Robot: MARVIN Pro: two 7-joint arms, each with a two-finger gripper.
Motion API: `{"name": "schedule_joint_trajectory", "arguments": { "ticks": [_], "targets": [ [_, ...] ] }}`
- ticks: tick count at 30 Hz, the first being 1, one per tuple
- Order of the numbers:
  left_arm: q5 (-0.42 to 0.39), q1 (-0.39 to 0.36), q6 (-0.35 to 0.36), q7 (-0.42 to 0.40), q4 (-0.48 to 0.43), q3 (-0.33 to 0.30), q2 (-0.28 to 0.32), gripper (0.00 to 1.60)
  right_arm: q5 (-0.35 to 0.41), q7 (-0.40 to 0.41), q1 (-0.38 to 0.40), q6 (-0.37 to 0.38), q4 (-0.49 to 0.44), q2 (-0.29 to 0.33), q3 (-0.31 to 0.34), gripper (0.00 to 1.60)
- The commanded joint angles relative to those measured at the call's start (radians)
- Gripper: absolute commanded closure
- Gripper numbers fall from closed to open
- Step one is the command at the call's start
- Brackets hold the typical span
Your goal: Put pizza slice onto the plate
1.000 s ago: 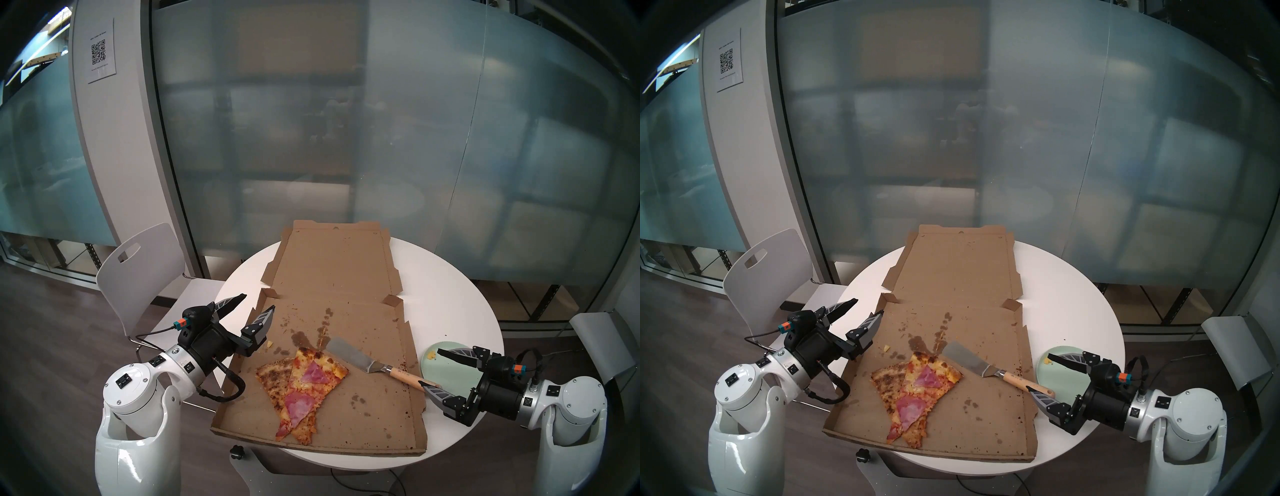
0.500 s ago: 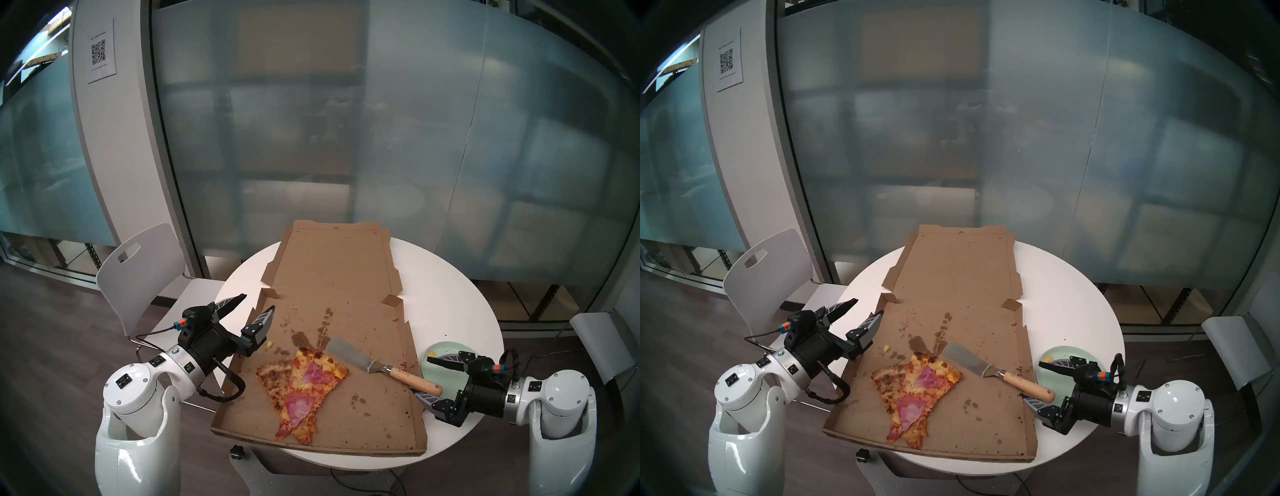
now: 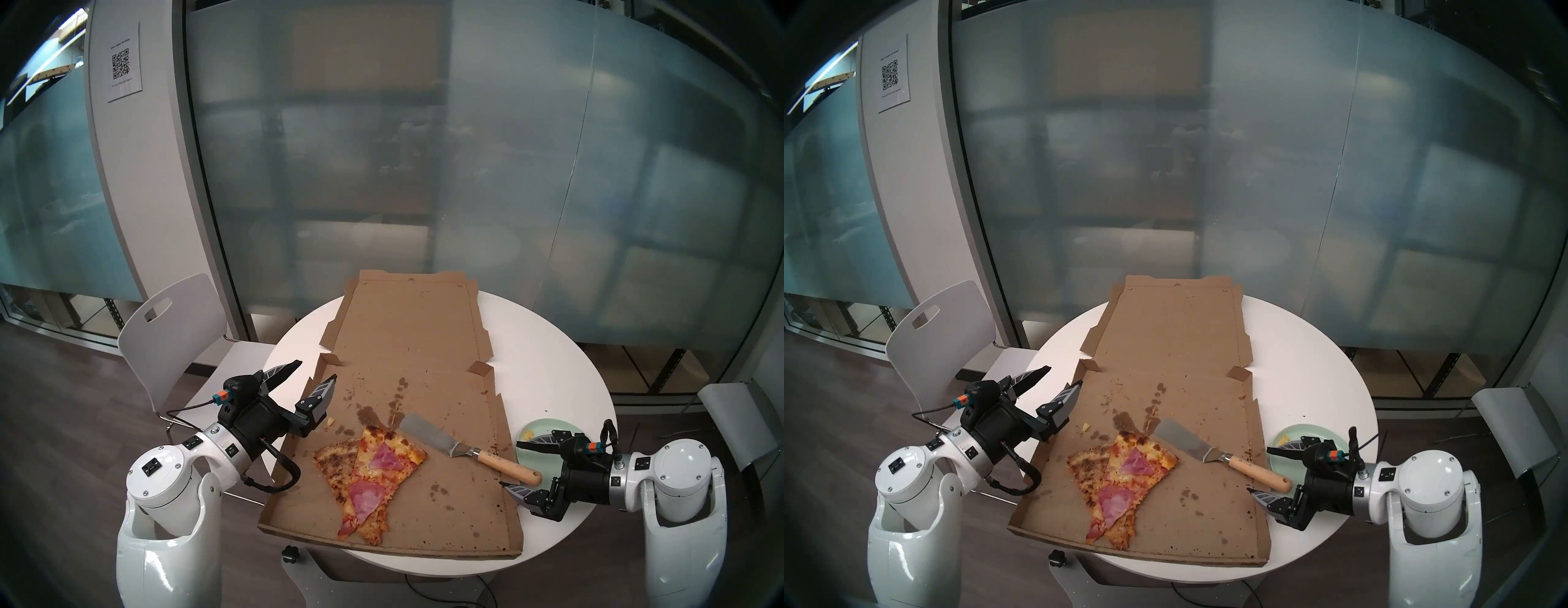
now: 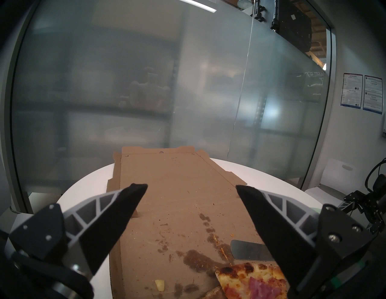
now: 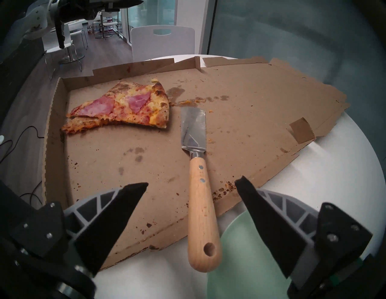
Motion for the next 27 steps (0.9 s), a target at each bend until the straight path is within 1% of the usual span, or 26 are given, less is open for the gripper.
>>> {"name": "schedule_joint_trajectory", "arguments": {
  "ticks": [1, 11, 21, 27],
  "targets": [
    [-0.001, -0.001, -0.001, 0.0, -0.018, 0.0, 0.0, 0.0, -0.039, 0.003, 0.056, 0.018, 0.011, 0.036, -0.047, 0.0],
    [-0.001, -0.001, -0.001, 0.0, -0.018, 0.0, 0.0, 0.0, -0.087, 0.013, 0.104, 0.046, 0.04, 0.049, -0.092, 0.0],
    [-0.001, -0.001, -0.001, 0.0, -0.018, 0.0, 0.0, 0.0, -0.147, 0.017, 0.137, 0.054, 0.064, 0.072, -0.141, 0.01],
    [-0.001, -0.001, -0.001, 0.0, -0.018, 0.0, 0.0, 0.0, -0.181, 0.024, 0.167, 0.063, 0.082, 0.089, -0.169, 0.08]
  ]
}}
